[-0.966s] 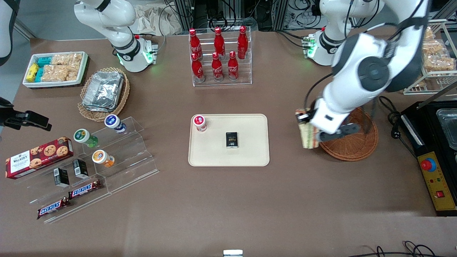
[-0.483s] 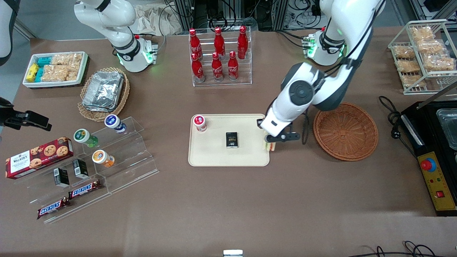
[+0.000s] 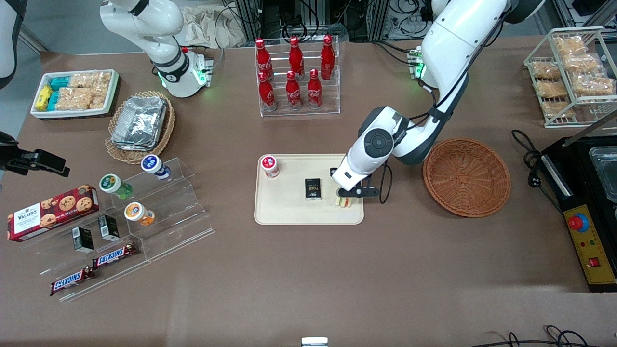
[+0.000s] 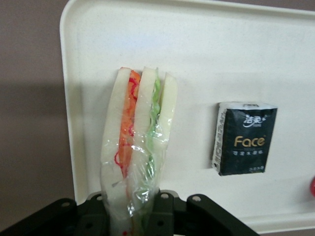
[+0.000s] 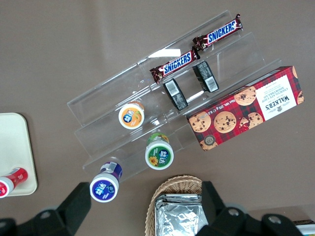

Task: Place sandwich from basket to tray
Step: 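Carry the sandwich over the white tray beside the black packet, then lower the sandwich onto the tray and open the left gripper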

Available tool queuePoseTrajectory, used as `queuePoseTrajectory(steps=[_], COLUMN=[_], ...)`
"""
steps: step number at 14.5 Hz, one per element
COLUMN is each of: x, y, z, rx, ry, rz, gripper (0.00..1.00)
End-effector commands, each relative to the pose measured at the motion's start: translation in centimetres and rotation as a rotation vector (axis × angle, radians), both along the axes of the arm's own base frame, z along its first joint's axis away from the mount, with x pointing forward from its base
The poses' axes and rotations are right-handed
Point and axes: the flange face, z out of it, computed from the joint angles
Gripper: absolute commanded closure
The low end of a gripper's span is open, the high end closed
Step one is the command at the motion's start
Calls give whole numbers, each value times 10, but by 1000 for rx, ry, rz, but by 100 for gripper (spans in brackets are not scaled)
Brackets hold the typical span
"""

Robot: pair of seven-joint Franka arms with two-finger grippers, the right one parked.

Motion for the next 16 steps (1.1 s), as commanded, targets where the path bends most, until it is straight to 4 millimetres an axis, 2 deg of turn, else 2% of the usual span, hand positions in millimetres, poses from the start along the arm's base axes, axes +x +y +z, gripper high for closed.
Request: queuePoseTrajectory(steps=[1, 2, 3, 4, 5, 8, 10, 12, 13, 14, 16], x=[5, 5, 7, 8, 12, 46, 63, 65, 63, 61, 60], y=[-4, -3, -1, 0, 1, -1, 10, 26, 39, 52, 67], z=[-1, -4, -3, -3, 1, 49, 86, 116, 131, 151, 196], rx=[14, 17, 19, 24, 21, -10, -30, 9, 84, 159, 196], ry=[-24, -21, -26, -32, -39, -85, -119, -121, -123, -134, -147], rz=[-6, -5, -7, -11, 2, 191, 288, 288, 262, 237, 233], gripper=[100, 100, 71, 13, 0, 0, 0, 0, 0, 0, 0])
